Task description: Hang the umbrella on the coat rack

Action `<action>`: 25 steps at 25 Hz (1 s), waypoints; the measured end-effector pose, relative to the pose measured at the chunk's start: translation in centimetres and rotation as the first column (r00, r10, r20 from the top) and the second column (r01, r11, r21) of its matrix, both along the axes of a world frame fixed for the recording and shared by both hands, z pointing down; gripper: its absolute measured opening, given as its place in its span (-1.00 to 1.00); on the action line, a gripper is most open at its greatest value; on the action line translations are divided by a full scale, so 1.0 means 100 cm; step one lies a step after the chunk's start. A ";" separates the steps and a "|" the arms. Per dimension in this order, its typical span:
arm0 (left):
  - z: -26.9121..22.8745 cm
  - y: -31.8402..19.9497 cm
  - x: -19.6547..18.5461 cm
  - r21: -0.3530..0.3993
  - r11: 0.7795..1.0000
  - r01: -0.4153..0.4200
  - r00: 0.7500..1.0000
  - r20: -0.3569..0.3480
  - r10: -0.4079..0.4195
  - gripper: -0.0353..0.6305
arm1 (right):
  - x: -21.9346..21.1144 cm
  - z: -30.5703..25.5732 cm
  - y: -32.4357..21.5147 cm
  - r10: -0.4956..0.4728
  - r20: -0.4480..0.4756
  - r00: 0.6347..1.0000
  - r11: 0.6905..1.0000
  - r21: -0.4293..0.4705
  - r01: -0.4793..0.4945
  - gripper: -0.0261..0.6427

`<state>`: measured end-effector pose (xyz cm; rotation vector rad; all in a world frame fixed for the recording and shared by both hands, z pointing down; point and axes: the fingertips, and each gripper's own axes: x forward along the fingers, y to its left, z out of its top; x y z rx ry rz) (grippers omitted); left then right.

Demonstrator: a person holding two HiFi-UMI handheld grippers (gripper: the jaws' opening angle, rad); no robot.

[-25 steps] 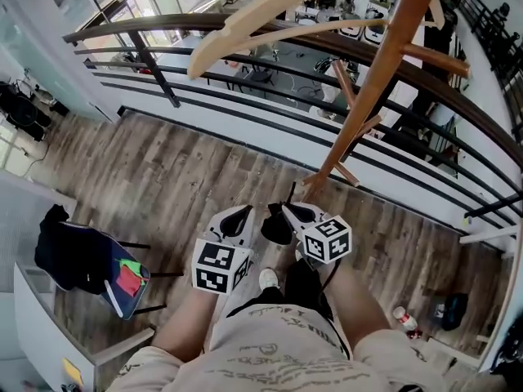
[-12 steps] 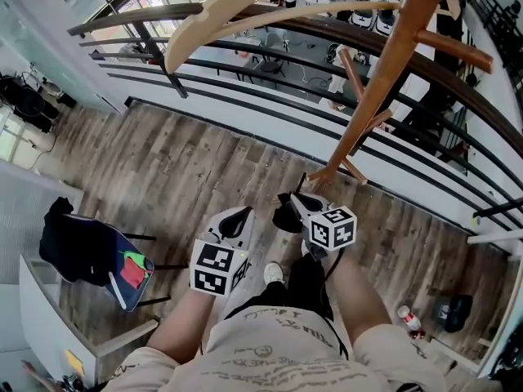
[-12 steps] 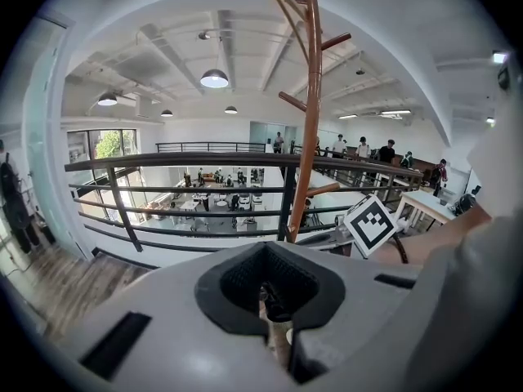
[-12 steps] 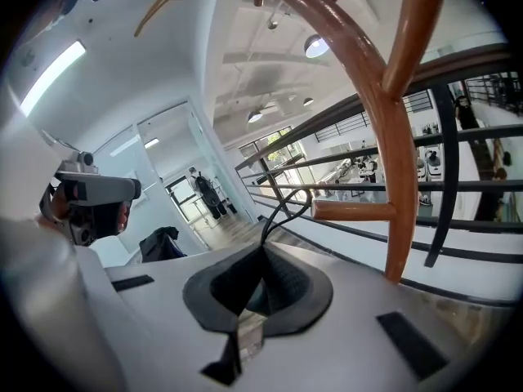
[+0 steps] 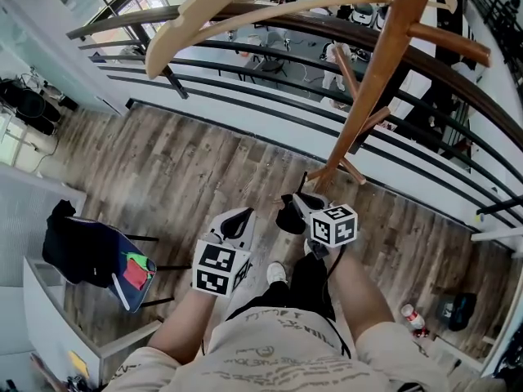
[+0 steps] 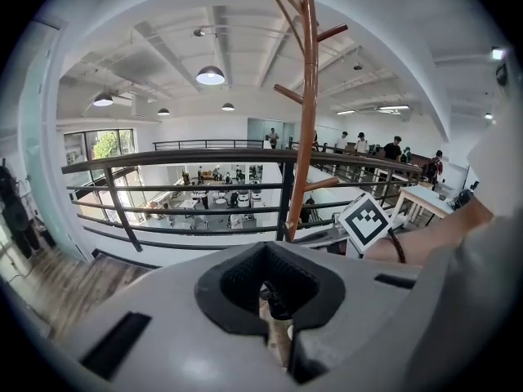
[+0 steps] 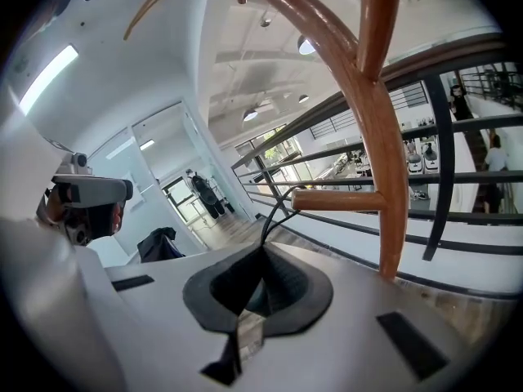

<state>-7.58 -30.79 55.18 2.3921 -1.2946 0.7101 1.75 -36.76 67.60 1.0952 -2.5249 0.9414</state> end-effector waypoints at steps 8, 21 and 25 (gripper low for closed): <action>0.007 0.001 -0.007 -0.010 1.000 0.011 1.000 0.009 -0.011 -0.88 | 0.010 0.004 0.003 0.028 0.004 1.000 1.000 -0.004 -0.028 -0.92; 0.008 -0.001 -0.001 -0.013 1.000 -0.007 1.000 0.003 0.007 -0.88 | 0.051 0.013 -0.018 0.221 0.017 0.975 0.974 -0.050 -0.219 -0.91; 0.007 0.000 -0.003 -0.014 1.000 -0.008 1.000 0.011 0.008 -0.88 | 0.065 0.024 -0.027 0.293 -0.002 0.956 0.953 -0.082 -0.292 -0.92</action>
